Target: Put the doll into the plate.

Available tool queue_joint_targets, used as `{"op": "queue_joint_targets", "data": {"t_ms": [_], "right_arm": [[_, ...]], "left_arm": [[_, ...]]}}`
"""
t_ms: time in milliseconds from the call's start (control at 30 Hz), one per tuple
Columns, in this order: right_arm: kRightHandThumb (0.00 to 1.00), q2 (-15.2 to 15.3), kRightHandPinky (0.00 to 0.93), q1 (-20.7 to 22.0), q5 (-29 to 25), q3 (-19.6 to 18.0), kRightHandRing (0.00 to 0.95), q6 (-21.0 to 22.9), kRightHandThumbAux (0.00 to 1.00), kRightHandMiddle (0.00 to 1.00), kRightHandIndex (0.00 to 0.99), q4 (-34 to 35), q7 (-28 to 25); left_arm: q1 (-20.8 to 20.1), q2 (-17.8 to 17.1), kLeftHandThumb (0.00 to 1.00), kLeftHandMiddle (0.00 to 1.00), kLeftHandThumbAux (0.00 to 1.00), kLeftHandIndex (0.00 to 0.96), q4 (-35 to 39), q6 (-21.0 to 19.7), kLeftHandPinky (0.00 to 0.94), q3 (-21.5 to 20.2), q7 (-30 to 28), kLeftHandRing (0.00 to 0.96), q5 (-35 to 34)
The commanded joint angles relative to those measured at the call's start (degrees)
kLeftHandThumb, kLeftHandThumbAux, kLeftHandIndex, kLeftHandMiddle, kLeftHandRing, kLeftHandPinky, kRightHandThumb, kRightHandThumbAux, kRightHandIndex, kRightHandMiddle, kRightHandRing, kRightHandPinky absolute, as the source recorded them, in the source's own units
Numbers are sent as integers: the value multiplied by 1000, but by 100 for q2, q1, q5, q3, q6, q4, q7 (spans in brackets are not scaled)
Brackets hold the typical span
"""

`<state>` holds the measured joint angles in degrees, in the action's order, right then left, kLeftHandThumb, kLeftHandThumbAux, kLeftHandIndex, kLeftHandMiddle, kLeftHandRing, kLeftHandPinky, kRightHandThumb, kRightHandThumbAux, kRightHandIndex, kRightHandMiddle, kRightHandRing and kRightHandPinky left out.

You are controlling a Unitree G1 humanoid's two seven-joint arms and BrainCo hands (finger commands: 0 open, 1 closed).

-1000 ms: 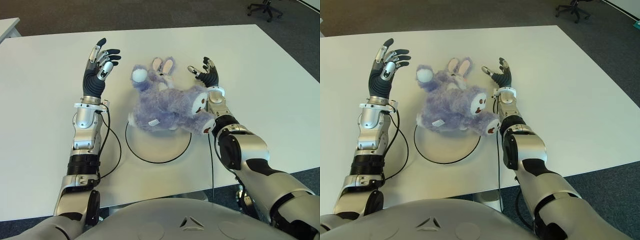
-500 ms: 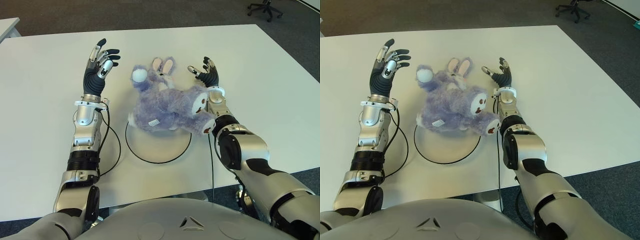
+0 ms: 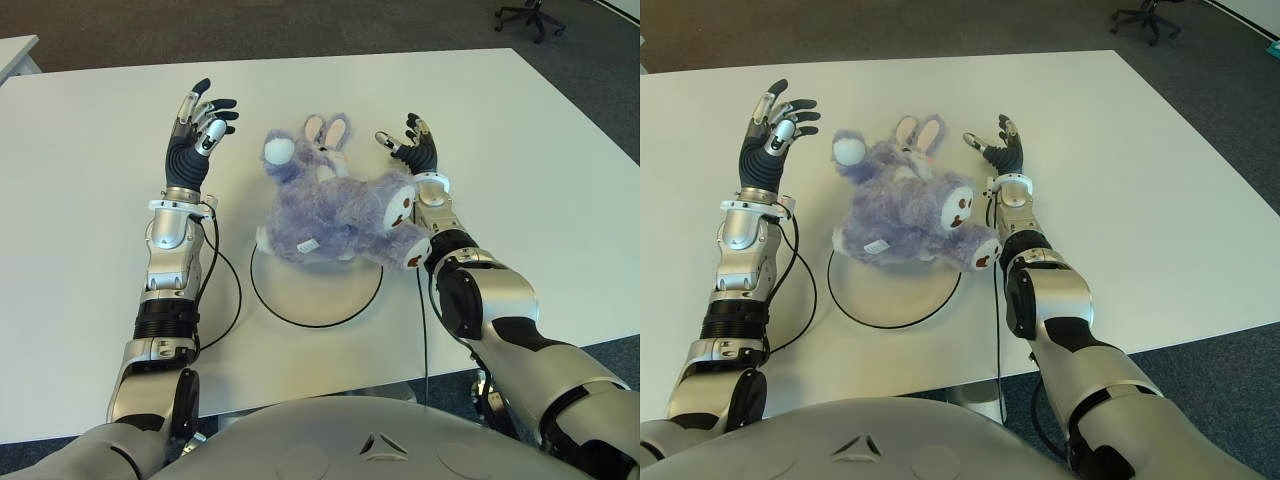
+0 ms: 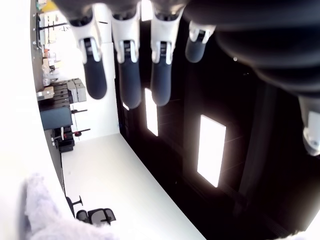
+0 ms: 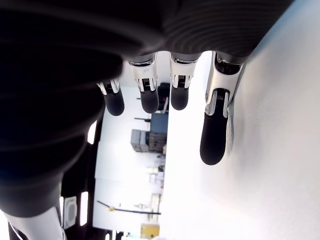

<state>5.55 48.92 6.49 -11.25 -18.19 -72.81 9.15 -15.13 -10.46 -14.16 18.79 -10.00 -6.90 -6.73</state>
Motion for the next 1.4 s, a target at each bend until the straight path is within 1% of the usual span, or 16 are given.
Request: {"op": "queue_joint_targets", "data": {"t_ms": [33, 367, 533, 833, 1400], "right_arm": [[82, -140, 58, -622, -72, -28, 42, 489, 745, 58, 78, -443, -39], [84, -138, 57, -630, -82, -39, 39, 488, 743, 55, 79, -442, -35], [84, -138, 40, -631, -90, -49, 34, 484, 744, 50, 78, -442, -43], [85, -136, 46, -628, -116, -89, 36, 484, 746, 54, 77, -440, -66], [91, -127, 46, -617, -92, -87, 32, 492, 739, 50, 75, -443, -63]], "left_arm": [[-60, -15, 0, 275, 406, 85, -122, -143, 288, -20, 30, 288, 5], [-95, 0, 0, 271, 425, 93, -210, -156, 291, -61, 52, 292, -2], [-114, 7, 0, 271, 434, 97, -257, -165, 289, -81, 42, 291, -36], [-159, 23, 0, 271, 449, 97, -312, -214, 280, -112, 62, 287, -53], [-338, 20, 8, 267, 469, 113, -671, -210, 260, -171, 163, 277, -35]]}}
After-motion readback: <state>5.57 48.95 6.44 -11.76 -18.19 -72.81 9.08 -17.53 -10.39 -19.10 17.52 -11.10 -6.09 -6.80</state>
